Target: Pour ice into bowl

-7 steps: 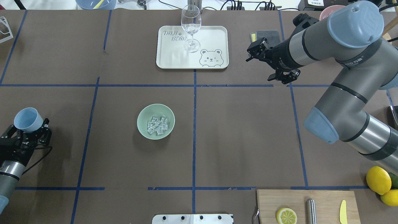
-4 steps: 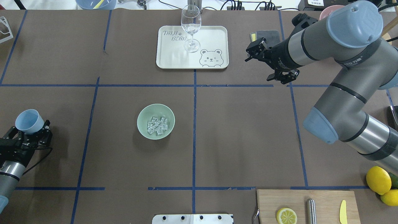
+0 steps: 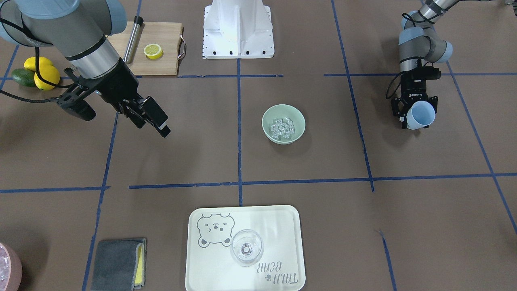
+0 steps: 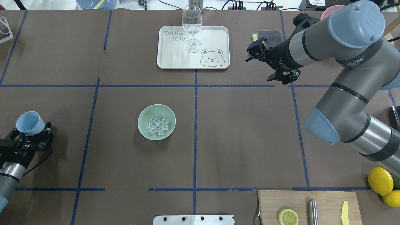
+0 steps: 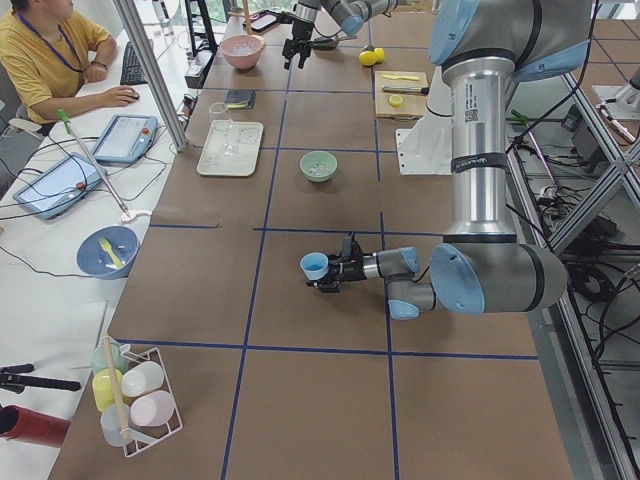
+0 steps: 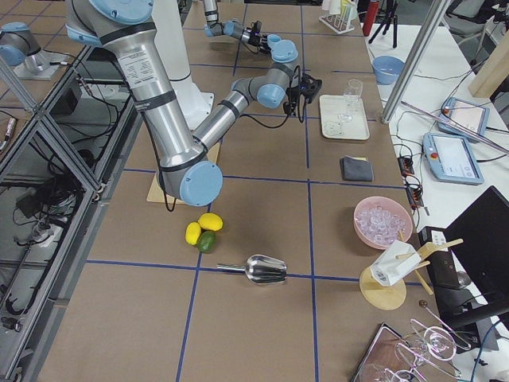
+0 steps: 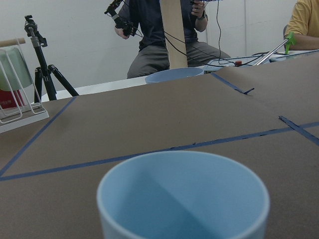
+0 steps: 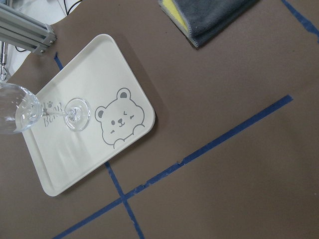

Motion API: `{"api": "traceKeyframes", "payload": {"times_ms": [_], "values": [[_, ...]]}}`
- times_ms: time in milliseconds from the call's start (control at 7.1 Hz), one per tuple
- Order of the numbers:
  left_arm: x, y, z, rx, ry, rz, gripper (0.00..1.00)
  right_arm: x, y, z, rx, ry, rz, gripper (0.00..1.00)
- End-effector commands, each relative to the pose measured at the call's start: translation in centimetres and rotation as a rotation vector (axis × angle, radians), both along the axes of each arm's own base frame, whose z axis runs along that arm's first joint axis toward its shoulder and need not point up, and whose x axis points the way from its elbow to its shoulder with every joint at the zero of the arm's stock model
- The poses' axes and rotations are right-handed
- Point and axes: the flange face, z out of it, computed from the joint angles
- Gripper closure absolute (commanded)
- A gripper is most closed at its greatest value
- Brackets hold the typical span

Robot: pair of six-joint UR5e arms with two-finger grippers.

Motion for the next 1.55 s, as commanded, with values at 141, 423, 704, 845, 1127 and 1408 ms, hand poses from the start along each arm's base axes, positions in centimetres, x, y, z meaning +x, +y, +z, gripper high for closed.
{"api": "traceKeyframes", "payload": {"times_ms": [141,423,704,845,1127,1408], "values": [[-0.7,0.1,0.0,0.004,0.034,-0.003,0.0,-2.0,0.9,0.2,0.019,0.023,0.011,0.0],[-1.8,0.4,0.6,-0.007,0.034,0.019,0.0,-2.1,1.0,0.1,0.021,0.022,0.01,0.0],[-3.5,1.4,0.8,-0.031,0.042,0.089,0.0,-2.3,1.2,0.1,0.021,0.021,0.007,0.0],[-5.1,2.4,-0.6,-0.053,0.067,0.16,0.0,-2.6,1.3,0.3,0.02,0.027,0.006,0.0],[-6.8,4.5,-2.6,-0.066,0.051,0.323,0.0,-3.4,1.6,0.5,0.027,0.039,0.011,0.0],[-13.1,6.8,-3.3,-0.087,-0.104,0.532,0.0,-3.3,1.8,0.3,0.031,0.034,0.009,0.0]]}}
